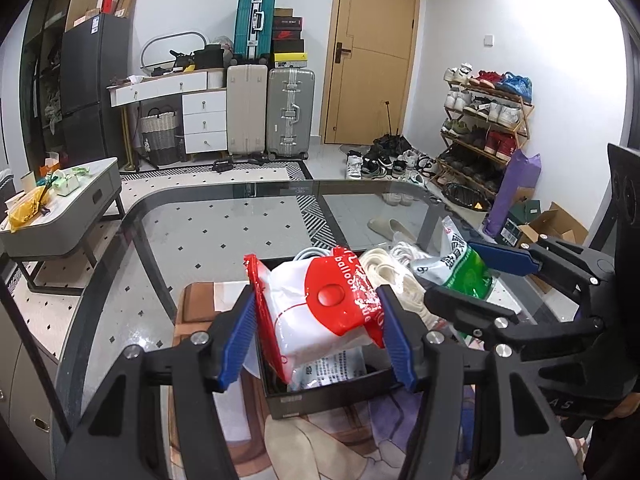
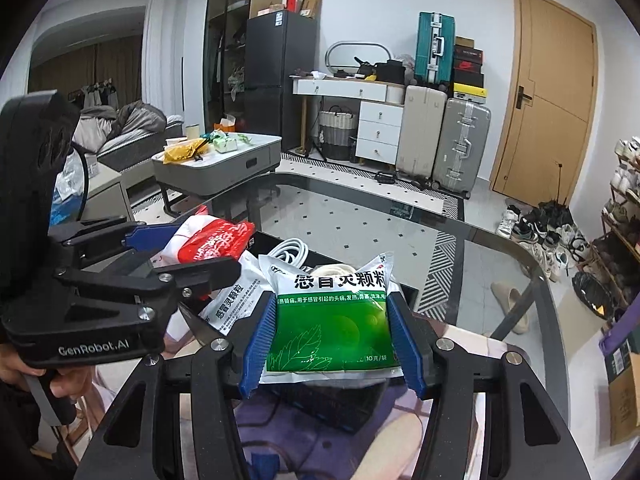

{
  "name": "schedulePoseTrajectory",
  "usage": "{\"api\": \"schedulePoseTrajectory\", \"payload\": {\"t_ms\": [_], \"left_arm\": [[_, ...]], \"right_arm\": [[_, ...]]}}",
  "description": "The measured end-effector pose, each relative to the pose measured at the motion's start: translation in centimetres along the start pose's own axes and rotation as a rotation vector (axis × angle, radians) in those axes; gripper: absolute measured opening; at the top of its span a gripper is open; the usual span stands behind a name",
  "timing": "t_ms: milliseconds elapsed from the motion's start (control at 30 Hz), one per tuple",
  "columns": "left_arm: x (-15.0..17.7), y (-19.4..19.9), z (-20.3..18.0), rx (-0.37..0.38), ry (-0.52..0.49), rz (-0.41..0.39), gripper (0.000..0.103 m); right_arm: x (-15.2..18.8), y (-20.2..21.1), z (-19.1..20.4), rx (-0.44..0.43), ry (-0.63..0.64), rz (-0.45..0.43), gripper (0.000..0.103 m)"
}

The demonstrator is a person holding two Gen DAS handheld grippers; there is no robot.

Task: Organize soft objects
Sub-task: 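Carry the balloon pack in the left gripper while the right carries the green sachet over the box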

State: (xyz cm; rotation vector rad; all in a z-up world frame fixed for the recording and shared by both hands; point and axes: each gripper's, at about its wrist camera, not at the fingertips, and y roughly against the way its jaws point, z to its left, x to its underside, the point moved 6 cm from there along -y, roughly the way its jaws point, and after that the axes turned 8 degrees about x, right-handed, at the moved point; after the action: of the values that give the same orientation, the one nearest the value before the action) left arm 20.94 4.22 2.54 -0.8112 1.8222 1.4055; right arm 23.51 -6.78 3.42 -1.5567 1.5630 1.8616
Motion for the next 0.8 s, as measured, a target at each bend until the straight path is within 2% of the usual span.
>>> {"api": "schedulePoseTrajectory", "payload": {"t_ms": [200,800], "left_arm": [[0.3,-1.1,0.9,-0.015,0.005,0.018,0.058],[0.6,-2.2,0.9,0.02,-0.002,0.019,0.058]], "right_arm": [[0.1,-2.1,-0.2,0.009,0.014,0.025,0.056],[1.3,-5.8,1.1,0.019,0.162,0.088,0.056]]}}
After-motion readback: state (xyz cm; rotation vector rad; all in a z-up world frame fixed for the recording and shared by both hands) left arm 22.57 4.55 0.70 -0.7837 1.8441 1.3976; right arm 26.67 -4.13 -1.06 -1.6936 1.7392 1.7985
